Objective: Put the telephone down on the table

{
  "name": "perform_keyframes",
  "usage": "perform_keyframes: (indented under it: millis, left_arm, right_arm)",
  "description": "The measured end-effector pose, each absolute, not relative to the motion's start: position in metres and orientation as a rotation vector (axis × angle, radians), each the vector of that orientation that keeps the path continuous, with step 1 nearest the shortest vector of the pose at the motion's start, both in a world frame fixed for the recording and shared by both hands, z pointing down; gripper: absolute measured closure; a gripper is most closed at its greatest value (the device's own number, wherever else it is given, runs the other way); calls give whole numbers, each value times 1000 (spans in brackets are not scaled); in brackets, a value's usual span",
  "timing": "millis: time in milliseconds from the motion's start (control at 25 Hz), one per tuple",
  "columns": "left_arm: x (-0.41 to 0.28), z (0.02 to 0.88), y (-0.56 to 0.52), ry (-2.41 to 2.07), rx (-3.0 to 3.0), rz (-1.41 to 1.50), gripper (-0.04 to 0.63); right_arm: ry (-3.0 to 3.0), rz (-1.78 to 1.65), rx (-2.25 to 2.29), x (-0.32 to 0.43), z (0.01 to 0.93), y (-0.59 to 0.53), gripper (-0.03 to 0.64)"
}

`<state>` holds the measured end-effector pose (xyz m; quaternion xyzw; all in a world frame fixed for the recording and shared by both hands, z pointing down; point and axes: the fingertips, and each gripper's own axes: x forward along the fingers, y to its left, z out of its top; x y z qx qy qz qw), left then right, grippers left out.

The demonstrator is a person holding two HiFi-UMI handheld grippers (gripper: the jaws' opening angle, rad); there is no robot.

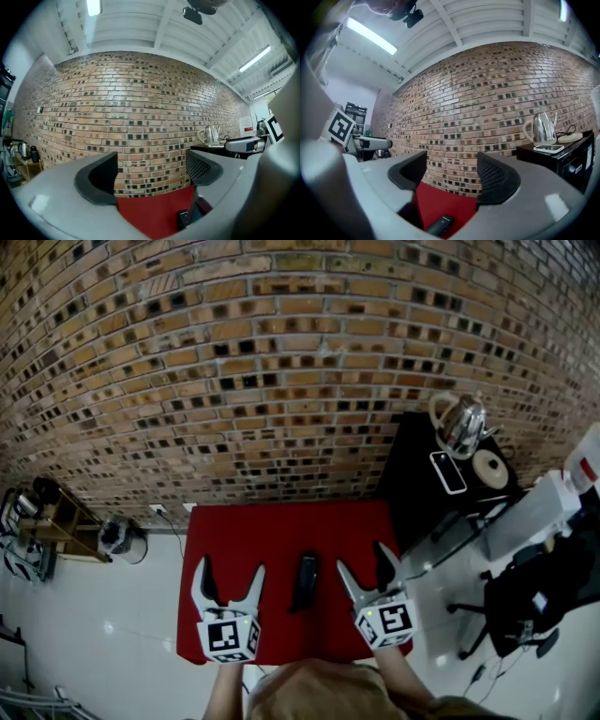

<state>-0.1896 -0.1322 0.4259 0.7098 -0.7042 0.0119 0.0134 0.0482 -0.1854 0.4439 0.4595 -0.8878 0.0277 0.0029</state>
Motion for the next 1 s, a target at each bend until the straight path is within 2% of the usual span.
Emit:
perform_keyframes:
  millis: [1000]
  left_arm:
    - [-147, 459, -118, -1971, 2294, 92, 138]
  right_arm:
    - [-2755, 121, 1401, 40, 452, -156, 291]
